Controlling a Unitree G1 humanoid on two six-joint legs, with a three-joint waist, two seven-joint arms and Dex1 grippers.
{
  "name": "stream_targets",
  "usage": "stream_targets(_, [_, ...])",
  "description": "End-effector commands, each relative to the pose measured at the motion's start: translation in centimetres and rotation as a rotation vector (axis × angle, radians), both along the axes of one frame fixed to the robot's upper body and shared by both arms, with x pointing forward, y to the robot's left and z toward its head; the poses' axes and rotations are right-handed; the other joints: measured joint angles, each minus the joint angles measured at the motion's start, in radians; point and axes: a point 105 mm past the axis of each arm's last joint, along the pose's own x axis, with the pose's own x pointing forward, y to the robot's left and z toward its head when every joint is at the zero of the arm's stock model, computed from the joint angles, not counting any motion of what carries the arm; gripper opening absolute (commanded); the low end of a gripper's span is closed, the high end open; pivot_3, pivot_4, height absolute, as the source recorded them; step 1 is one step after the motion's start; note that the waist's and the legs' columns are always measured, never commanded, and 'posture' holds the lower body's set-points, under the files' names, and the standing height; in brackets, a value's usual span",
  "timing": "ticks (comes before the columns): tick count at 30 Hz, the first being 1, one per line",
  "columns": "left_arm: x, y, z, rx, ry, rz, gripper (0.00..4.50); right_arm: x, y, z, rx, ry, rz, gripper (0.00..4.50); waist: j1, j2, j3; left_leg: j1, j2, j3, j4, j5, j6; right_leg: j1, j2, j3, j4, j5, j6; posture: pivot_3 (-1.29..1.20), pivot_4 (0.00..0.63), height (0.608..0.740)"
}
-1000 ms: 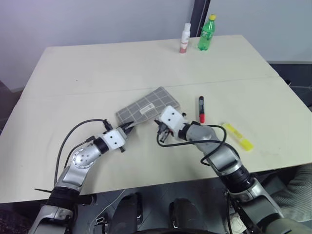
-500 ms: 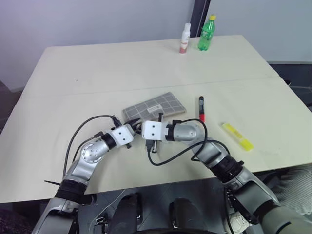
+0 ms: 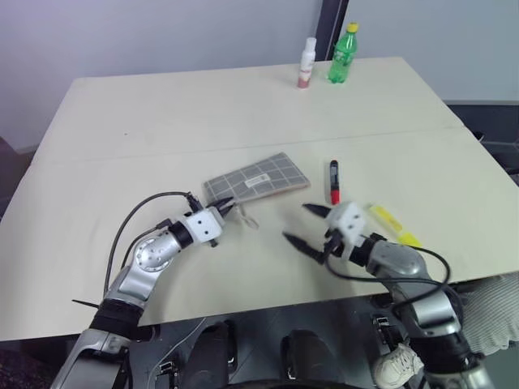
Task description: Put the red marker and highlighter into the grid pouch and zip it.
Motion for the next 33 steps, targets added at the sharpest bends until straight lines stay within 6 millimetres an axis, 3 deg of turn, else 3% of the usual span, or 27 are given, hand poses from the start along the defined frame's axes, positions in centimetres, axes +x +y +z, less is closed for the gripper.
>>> stream_targets(1, [-0.2, -0.2, -0.1, -0.006, -0.003, -0.017, 0.00, -1.1, -3.3, 1.3, 0.132, -0.018, -0.204, 4.48, 0.005, -0.001, -0.001, 0.000, 0.000, 0.000, 0.000, 0.000, 0.000, 0.001, 0.000, 0.000, -0.001, 0.000, 0.000, 0.00, 0.150, 0.740])
stream_targets(4, [-0.2, -0.2, -0.2, -0.004, 0.001, -0.026, 0.00, -1.6, -5.9, 0.6, 0.082, 0.015, -0.317, 4.48, 0.006, -0.001, -0.001, 0.000, 0.000, 0.001, 0.000, 0.000, 0.000, 0.001, 0.000, 0.000, -0.003, 0.001, 0.001, 0.00, 0.150, 0.740])
stream_targets(8, [-0.2, -0.5, -0.4, 0.002, 0.005, -0.047, 0.00, -2.1, -13.4, -0.1, -0.131, 0.065, -0.481, 4.48, 0.012, 0.000, -0.001, 0.000, -0.001, 0.001, 0.000, 0.000, 0.000, 0.001, -0.001, 0.000, -0.004, 0.001, 0.001, 0.00, 0.150, 0.740])
stream_targets(12, [-0.1, -0.7, -0.4, 0.004, 0.004, -0.061, 0.00, -3.5, -17.6, -1.3, -0.285, 0.176, -0.507, 4.48, 0.024, 0.001, -0.001, 0.001, 0.000, 0.001, -0.002, 0.000, 0.000, 0.001, 0.000, 0.000, -0.004, 0.001, 0.001, 0.00, 0.150, 0.740])
stream_targets(16, [-0.1, -1.1, -0.7, 0.002, 0.007, -0.078, 0.00, -5.3, -18.2, -3.9, -0.299, 0.380, -0.374, 4.48, 0.028, 0.001, -0.002, 0.001, 0.000, 0.001, -0.002, 0.000, 0.000, 0.002, 0.000, 0.000, -0.005, 0.001, 0.001, 0.00, 0.150, 0.740])
stream_targets(22, [-0.4, -1.1, -0.8, -0.007, 0.011, -0.084, 0.00, -4.6, -18.5, -4.8, -0.286, 0.479, -0.364, 4.48, 0.025, 0.002, -0.002, 0.001, 0.000, 0.001, 0.000, 0.000, 0.001, 0.003, 0.000, 0.001, -0.005, 0.002, 0.000, 0.00, 0.150, 0.740])
stream_targets(25, [-0.4, -1.1, -0.7, -0.009, 0.008, -0.083, 0.00, -3.7, -19.3, -4.8, -0.274, 0.505, -0.414, 3.66, 0.028, 0.002, -0.002, 0.001, 0.000, 0.001, 0.000, 0.000, 0.001, 0.002, 0.000, 0.001, -0.005, 0.002, 0.000, 0.00, 0.150, 0.740])
stream_targets(29, [-0.3, -1.0, -0.7, -0.008, 0.006, -0.076, 0.00, -3.6, -18.5, -4.8, -0.293, 0.537, -0.353, 1.50, 0.029, 0.002, -0.002, 0.000, 0.000, 0.001, -0.001, 0.000, 0.001, 0.001, 0.000, 0.001, -0.005, 0.002, 0.000, 0.00, 0.150, 0.740])
stream_targets(30, [-0.4, -1.0, -0.7, -0.008, 0.005, -0.076, 0.00, -3.7, -18.3, -4.9, -0.315, 0.543, -0.331, 1.14, 0.029, 0.002, -0.002, 0.000, 0.000, 0.001, -0.001, 0.000, 0.001, 0.001, 0.000, 0.001, -0.005, 0.002, 0.000, 0.00, 0.150, 0.740])
stream_targets(31, [-0.4, -1.0, -0.7, -0.008, 0.005, -0.076, 0.00, -3.8, -18.1, -4.8, -0.325, 0.544, -0.314, 0.86, 0.028, 0.002, -0.002, 0.000, 0.000, 0.001, -0.001, 0.000, 0.001, 0.001, 0.000, 0.001, -0.005, 0.002, 0.000, 0.00, 0.150, 0.740])
stream_targets(33, [-0.4, -1.0, -0.6, -0.009, 0.004, -0.076, 0.00, -3.6, -16.8, -3.6, -0.332, 0.490, -0.246, 0.87, 0.028, 0.002, -0.002, 0.000, 0.000, 0.001, -0.001, 0.000, 0.001, 0.002, 0.000, 0.001, -0.005, 0.002, 0.000, 0.00, 0.150, 0.740])
